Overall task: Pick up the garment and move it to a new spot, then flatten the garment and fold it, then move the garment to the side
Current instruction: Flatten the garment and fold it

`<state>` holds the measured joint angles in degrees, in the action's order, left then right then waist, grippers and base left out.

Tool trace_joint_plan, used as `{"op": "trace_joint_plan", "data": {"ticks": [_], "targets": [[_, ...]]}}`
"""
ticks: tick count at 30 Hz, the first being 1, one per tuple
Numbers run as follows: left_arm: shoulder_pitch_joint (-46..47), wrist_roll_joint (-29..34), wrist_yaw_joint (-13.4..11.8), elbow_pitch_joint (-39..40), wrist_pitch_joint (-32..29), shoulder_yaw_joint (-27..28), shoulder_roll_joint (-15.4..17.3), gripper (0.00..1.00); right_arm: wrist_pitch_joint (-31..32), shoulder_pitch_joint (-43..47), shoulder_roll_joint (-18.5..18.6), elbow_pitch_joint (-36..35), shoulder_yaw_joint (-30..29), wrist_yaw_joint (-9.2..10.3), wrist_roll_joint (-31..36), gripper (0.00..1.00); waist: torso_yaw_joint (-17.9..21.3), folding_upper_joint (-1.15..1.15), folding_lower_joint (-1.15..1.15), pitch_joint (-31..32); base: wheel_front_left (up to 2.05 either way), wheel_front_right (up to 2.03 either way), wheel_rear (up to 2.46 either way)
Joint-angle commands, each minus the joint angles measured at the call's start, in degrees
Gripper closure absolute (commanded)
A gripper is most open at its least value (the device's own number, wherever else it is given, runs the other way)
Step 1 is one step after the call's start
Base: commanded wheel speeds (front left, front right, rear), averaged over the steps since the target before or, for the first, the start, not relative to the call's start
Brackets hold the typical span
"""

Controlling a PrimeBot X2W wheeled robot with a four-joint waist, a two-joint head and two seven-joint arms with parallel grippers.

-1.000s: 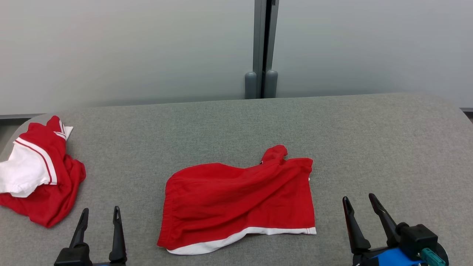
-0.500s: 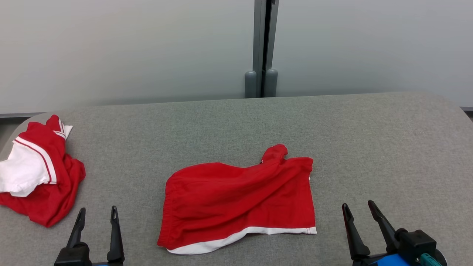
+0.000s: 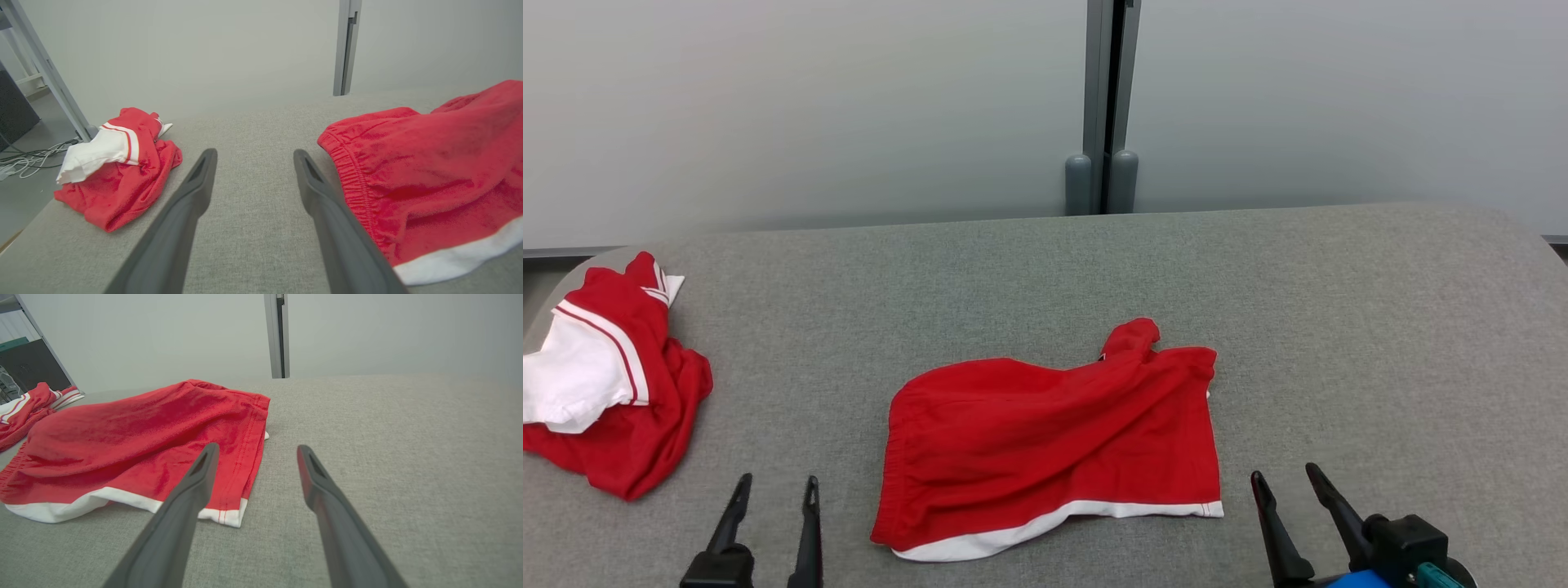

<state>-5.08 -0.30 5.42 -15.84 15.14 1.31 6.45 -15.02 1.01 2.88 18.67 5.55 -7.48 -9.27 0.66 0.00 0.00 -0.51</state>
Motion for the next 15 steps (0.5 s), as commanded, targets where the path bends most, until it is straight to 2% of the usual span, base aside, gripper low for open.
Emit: {"op": "trace_joint_plan", "data": {"ticks": [1, 8, 15], "targets": [[0.2, 0.8, 0.6, -0.7, 0.0, -1.4, 0.8, 0.00, -0.2, -1.5, 0.1, 1.0, 0.6, -0.03, -0.1, 0.00, 0.1, 0.00, 0.00, -0.1, 0.00, 0.00, 0.00], [2.6, 0.6, 1.9, -5.3, 0.0, -8.8, 3.6, 0.00, -0.2, -5.3, 0.1, 7.3, 4.2, -0.03, -0.6, 0.00, 0.6, 0.00, 0.00, -1.7, 0.00, 0.00, 0.00], [5.8, -1.4, 2.0, -11.8, 0.0, -16.4, 6.8, 0.00, -0.2, -9.5, 0.1, 12.8, 8.2, -0.03, -2.0, 0.00, 1.3, 0.00, 0.00, -3.5, 0.00, 0.00, 0.00]]}}
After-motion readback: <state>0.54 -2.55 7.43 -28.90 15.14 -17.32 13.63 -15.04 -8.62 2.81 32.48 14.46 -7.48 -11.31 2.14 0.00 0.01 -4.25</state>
